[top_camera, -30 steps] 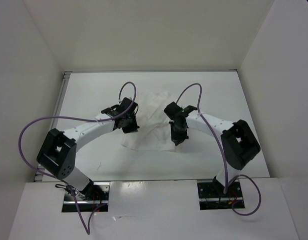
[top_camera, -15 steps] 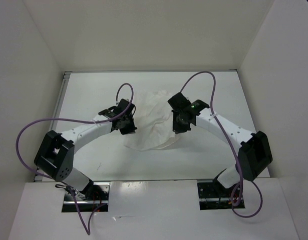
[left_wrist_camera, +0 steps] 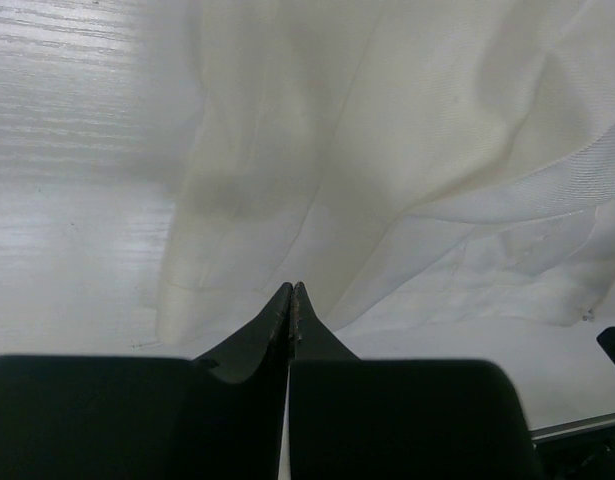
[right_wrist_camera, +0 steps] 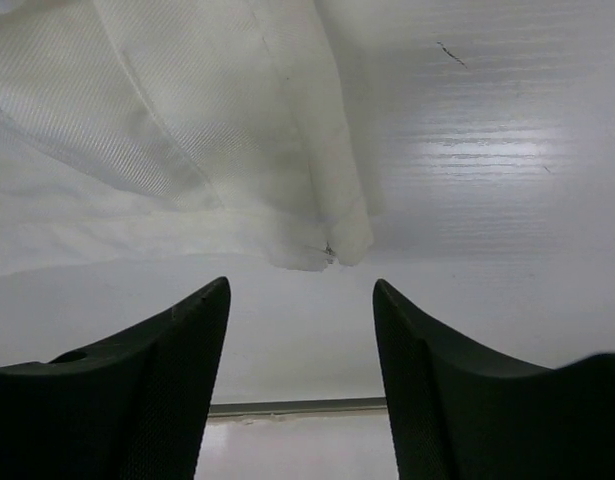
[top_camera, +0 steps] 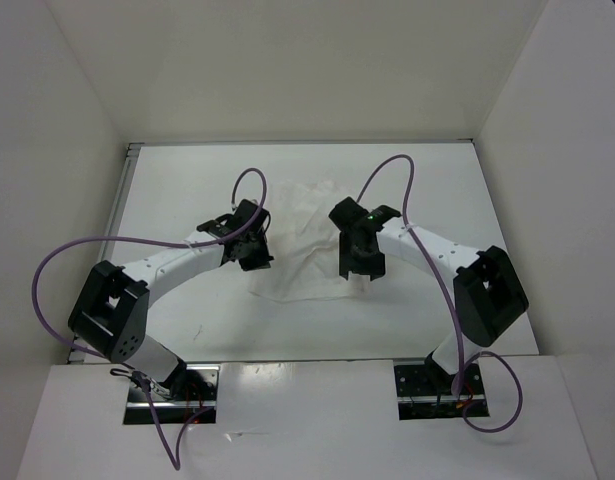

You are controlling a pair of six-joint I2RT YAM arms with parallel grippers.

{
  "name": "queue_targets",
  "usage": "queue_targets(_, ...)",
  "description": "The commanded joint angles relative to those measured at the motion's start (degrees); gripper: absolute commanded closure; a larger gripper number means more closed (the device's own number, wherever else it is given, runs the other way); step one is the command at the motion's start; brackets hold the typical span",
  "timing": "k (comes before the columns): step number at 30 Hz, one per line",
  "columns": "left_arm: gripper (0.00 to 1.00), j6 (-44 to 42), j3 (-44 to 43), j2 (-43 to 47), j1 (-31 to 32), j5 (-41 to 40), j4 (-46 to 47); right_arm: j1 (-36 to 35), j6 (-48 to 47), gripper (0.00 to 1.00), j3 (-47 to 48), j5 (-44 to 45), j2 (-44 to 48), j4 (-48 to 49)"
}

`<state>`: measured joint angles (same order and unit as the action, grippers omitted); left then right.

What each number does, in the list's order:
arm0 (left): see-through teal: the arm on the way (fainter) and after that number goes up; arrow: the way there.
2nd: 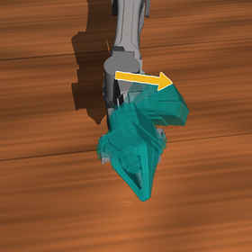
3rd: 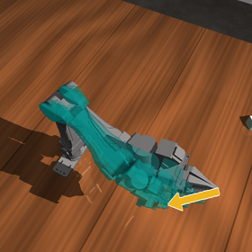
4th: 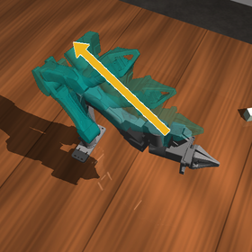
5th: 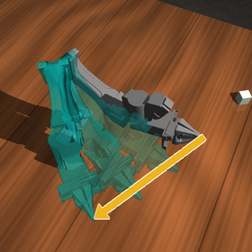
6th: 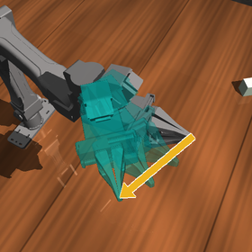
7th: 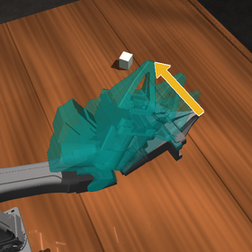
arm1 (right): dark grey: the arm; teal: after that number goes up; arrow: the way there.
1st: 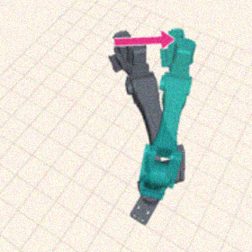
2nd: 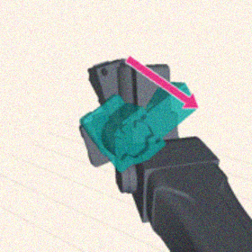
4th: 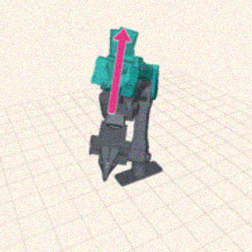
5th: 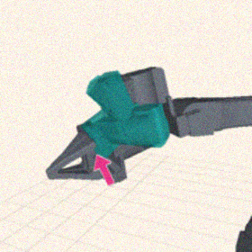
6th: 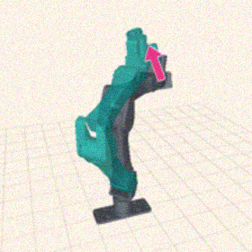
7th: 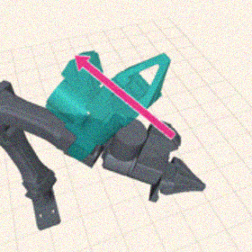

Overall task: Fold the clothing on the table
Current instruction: Flatten the skirt out

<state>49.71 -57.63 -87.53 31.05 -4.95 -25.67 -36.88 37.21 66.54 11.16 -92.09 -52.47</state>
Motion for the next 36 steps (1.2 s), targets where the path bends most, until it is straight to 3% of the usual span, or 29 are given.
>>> queue_targets(1, 0.99, 0.1, 0.6, 0.4, 0.0, 0.3, 0.5, -0.8, -0.1, 0.35, 0.6, 0.8, 0.2, 0.0)
queue_targets(8, 0.99, 0.6, 1.1, 0.4, 0.0, 0.3, 0.5, -0.8, -0.1, 0.36, -1.4, 1.3, -4.1, 3.4)
queue_targets(20, 0.99, 0.6, 1.6, 1.5, 0.0, -0.3, -0.1, -0.8, 0.5, 0.66, -1.3, 3.5, -10.1, 7.9)
queue_targets(25, 0.99, 0.6, 1.6, 1.5, 0.0, -0.3, -0.1, -0.8, 0.5, 1.00, -2.6, 2.9, -10.0, 8.5)
queue_targets(29, 0.99, 0.6, 1.6, 1.0, 0.0, -0.3, -0.1, -0.8, 1.0, 1.00, -2.4, 2.4, -5.8, 7.9)
queue_targets(36, 0.97, 0.0, 1.6, 1.6, -1.3, -0.2, -1.2, 0.0, -2.2, 1.00, 9.7, 0.5, 8.0, 1.2)
